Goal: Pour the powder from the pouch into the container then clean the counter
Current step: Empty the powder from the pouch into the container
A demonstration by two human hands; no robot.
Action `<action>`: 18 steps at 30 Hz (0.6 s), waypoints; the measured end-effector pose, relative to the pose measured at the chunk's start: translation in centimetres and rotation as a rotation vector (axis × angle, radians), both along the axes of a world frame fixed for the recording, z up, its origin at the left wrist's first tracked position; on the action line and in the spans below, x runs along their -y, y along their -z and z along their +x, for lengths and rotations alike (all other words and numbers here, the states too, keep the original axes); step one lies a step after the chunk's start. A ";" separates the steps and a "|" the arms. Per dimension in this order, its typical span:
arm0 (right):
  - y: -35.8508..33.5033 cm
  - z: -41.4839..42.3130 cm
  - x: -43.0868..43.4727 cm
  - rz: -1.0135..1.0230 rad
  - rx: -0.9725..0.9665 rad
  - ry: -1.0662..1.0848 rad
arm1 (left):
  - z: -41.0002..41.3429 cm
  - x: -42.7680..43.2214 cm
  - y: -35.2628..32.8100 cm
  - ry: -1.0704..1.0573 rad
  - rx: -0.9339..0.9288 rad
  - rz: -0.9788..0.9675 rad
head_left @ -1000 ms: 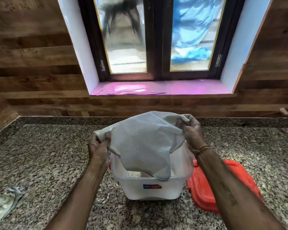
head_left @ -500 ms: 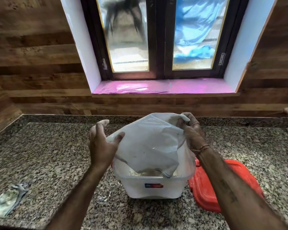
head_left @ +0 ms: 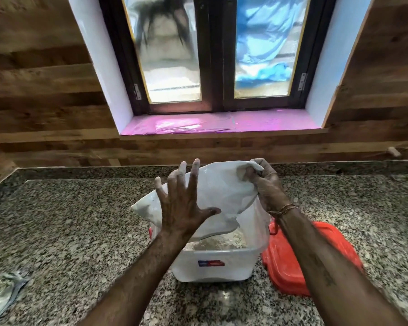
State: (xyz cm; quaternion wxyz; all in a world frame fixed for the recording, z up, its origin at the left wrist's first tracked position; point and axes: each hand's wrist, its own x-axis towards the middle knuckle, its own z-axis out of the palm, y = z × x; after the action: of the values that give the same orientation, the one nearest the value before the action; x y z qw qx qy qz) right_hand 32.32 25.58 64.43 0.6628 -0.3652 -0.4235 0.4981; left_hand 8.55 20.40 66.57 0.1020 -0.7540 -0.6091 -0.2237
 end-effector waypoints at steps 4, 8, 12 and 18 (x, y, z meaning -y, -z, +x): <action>-0.3 0.2 0.6 0.016 0.029 -0.022 | -2.9 -0.1 -0.8 -0.024 0.131 -0.130; -1.0 0.0 0.8 0.015 0.085 -0.062 | -4.9 0.2 -1.2 -0.048 0.121 -0.146; -2.6 0.1 0.9 -0.004 0.207 -0.058 | -4.8 0.0 -1.3 0.029 0.117 -0.058; -6.1 1.7 0.4 0.095 0.803 0.125 | -5.2 0.9 -2.7 0.076 -0.137 0.076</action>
State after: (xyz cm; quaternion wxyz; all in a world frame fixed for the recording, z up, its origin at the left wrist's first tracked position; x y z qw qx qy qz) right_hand 34.06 25.20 70.49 0.4899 -0.5246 -0.6482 0.2542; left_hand 3.35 19.55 69.31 0.1633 -0.7856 -0.5629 -0.1982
